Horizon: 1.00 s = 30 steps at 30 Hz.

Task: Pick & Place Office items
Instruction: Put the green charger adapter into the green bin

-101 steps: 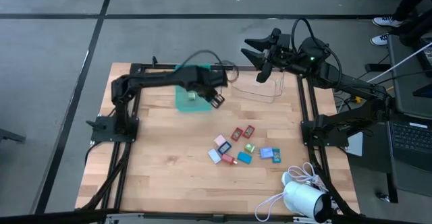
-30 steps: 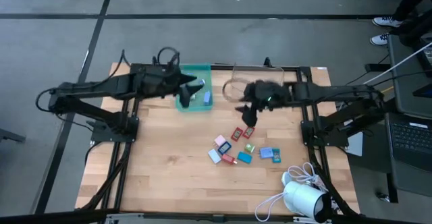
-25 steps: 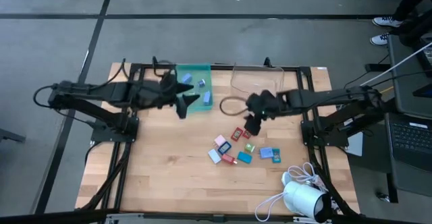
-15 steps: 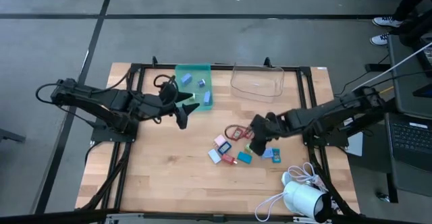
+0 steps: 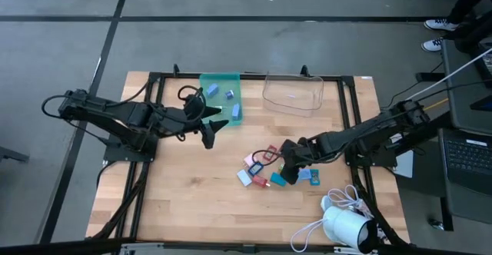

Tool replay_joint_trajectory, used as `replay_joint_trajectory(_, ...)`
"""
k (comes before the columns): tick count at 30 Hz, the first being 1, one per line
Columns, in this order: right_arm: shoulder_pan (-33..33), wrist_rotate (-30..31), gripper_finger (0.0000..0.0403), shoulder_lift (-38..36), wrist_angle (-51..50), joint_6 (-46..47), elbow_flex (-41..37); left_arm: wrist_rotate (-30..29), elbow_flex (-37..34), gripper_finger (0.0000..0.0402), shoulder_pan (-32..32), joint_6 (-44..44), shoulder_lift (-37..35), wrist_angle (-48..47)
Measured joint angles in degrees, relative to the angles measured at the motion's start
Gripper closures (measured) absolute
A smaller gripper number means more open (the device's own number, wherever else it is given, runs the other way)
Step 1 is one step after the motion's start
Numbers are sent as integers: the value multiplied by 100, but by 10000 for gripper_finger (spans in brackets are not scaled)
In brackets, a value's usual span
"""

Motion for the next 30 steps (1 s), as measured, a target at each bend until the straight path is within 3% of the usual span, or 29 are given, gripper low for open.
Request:
replay_joint_trajectory(11, -24, -617, 201, 759, 357, -241, -3, -32, 0, 162, 0, 13, -1, -75)
replay_joint_trajectory(30, -310, -356, 201, 802, 527, -128, -2, -4, 0, 162, 0, -236, -1, -229)
